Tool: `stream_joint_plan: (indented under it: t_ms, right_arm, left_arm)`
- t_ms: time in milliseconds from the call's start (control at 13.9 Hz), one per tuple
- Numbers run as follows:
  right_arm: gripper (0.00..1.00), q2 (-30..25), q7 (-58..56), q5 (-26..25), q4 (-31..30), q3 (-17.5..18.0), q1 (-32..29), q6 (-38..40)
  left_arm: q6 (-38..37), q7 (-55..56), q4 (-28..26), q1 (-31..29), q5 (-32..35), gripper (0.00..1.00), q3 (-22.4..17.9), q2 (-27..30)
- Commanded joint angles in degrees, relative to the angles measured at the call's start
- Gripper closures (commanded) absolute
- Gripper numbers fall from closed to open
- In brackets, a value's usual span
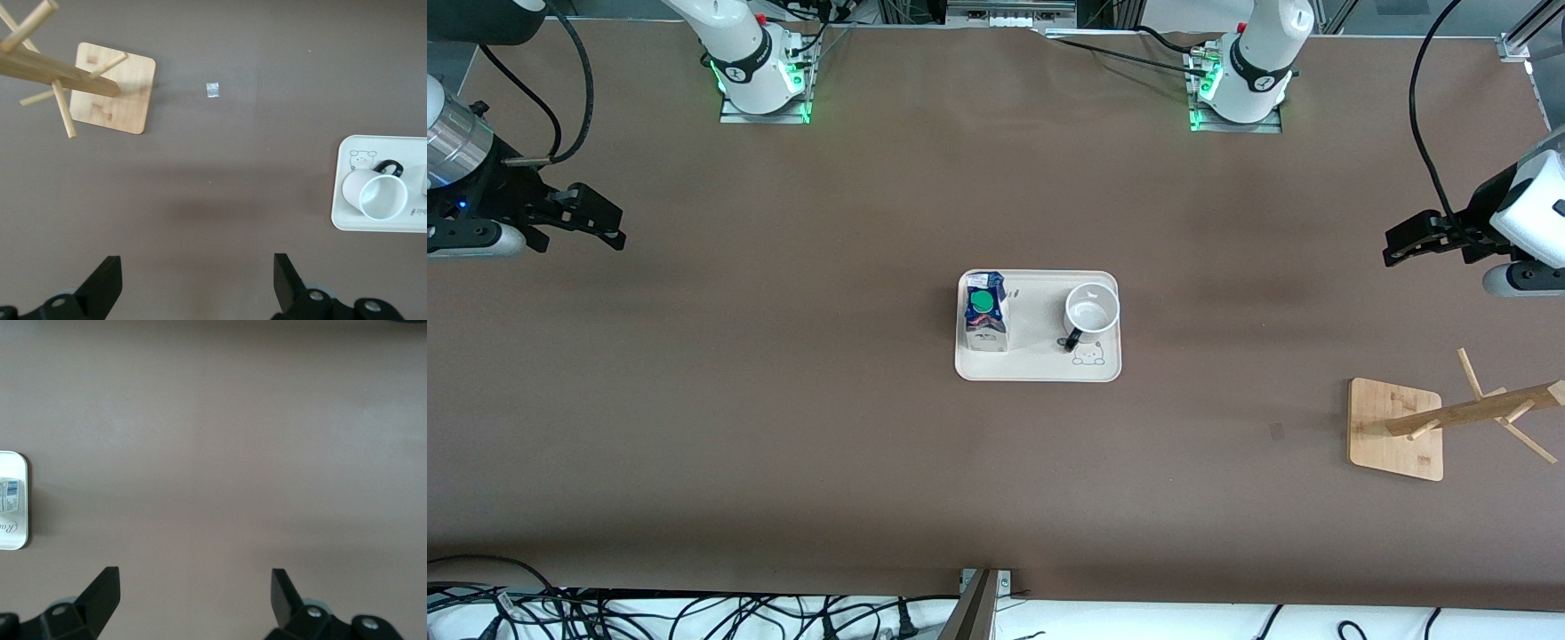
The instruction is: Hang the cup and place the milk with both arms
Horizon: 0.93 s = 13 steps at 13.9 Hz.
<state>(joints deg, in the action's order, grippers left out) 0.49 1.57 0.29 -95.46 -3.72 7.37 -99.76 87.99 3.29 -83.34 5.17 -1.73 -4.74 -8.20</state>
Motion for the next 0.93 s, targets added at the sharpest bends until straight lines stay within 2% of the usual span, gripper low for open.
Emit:
stream_joint_plan:
  t_ms: [0, 502, 861]
  right_arm:
    - [0.0, 0.4, -1.2, -0.6, 1.1, 0.2, -0.2, 0.8]
    - [0.0, 1.3, -1.3, 0.0, 1.6, 0.5, 0.1, 0.2]
    - [0.0, 6.0, 0.3, 0.3, 1.4, 1.9, 6.7, 3.1]
  left_arm:
    - [-1.9, -1.7, 1.1, -0.5, -1.8, 0.0, -0.4, 0.1]
    - [-1.9, -3.4, 2.0, -0.7, -1.8, 0.0, -0.3, -0.1]
    - [-1.9, -2.5, 1.4, -0.1, -1.6, 0.0, 0.1, -0.4]
